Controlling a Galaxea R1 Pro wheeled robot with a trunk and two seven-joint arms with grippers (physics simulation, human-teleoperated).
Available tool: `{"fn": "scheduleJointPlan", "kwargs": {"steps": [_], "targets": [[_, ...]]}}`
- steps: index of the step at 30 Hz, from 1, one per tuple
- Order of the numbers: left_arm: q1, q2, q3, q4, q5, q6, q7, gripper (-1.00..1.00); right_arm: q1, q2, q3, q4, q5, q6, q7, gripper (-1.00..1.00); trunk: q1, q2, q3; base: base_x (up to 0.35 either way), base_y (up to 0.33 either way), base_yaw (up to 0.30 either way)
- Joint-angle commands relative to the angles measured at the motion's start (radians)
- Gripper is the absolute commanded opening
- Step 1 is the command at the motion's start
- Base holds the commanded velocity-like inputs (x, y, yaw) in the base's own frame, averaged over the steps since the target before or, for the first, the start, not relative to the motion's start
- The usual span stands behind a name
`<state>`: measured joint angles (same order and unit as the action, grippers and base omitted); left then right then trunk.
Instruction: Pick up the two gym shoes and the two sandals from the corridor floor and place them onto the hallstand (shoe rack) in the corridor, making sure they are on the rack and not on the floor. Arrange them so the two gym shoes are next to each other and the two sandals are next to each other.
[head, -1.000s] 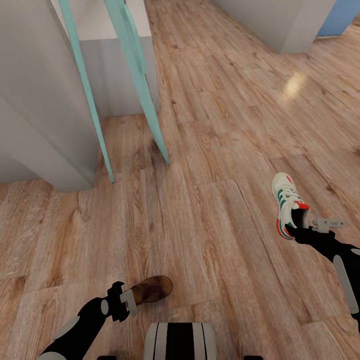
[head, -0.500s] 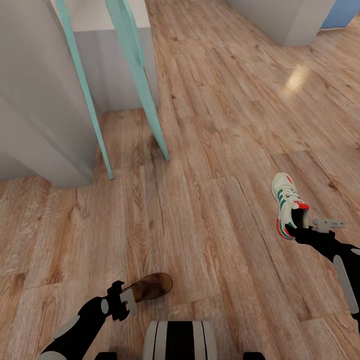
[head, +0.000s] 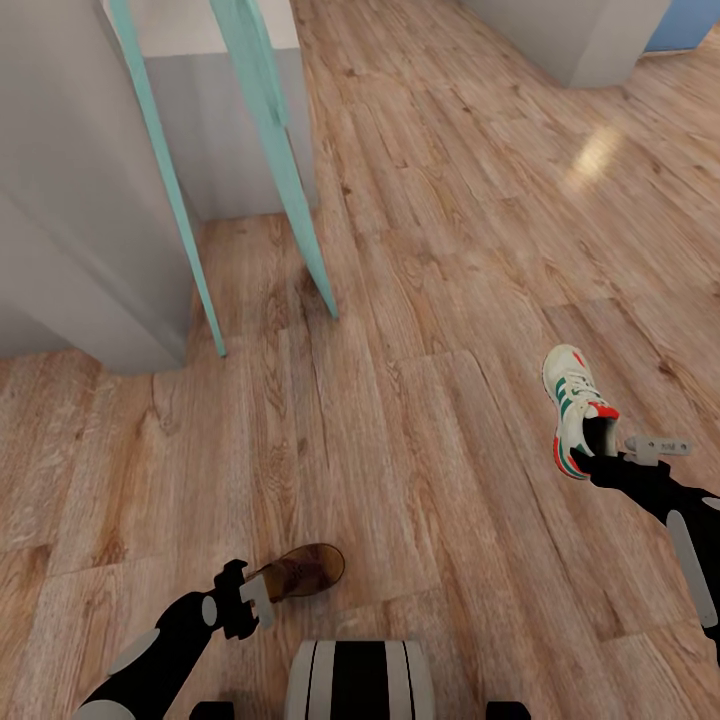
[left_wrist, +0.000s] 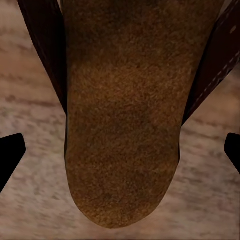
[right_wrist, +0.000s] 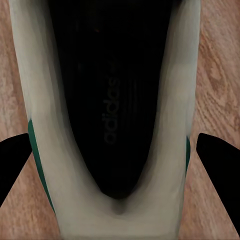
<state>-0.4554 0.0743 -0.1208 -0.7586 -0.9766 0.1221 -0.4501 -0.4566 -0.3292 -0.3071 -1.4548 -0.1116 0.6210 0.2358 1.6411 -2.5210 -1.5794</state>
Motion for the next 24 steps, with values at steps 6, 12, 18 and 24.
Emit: {"fn": "scheduleJointPlan", "kwargs": {"steps": [6, 12, 18, 24], "targets": [[0.0, 0.001, -0.004, -0.002, -0.004, 0.005, -0.004, 1.0, 0.0, 0.0, -0.001, -0.001, -0.01, 0.006, 0.0, -1.0, 0.002, -0.001, -0.022, 0.0, 0.0, 0.0], [0.0, 0.001, -0.004, -0.002, -0.004, 0.006, -0.004, 1.0, 0.0, 0.0, -0.001, -0.001, -0.01, 0.006, 0.0, -1.0, 0.002, -0.001, -0.022, 0.0, 0.0, 0.0], [0.0, 0.001, -0.003, -0.002, -0.004, 0.006, -0.004, 1.0, 0.0, 0.0, -0.001, -0.001, -0.01, 0.006, 0.0, -1.0, 0.002, -0.001, -0.022, 0.0, 0.0, 0.0], [0.0, 0.002, -0.003, -0.002, -0.004, 0.007, -0.004, 1.0, 0.0, 0.0, -0.001, -0.001, -0.01, 0.006, 0.0, -1.0, 0.004, -0.002, -0.037, 0.0, 0.0, 0.0]]}}
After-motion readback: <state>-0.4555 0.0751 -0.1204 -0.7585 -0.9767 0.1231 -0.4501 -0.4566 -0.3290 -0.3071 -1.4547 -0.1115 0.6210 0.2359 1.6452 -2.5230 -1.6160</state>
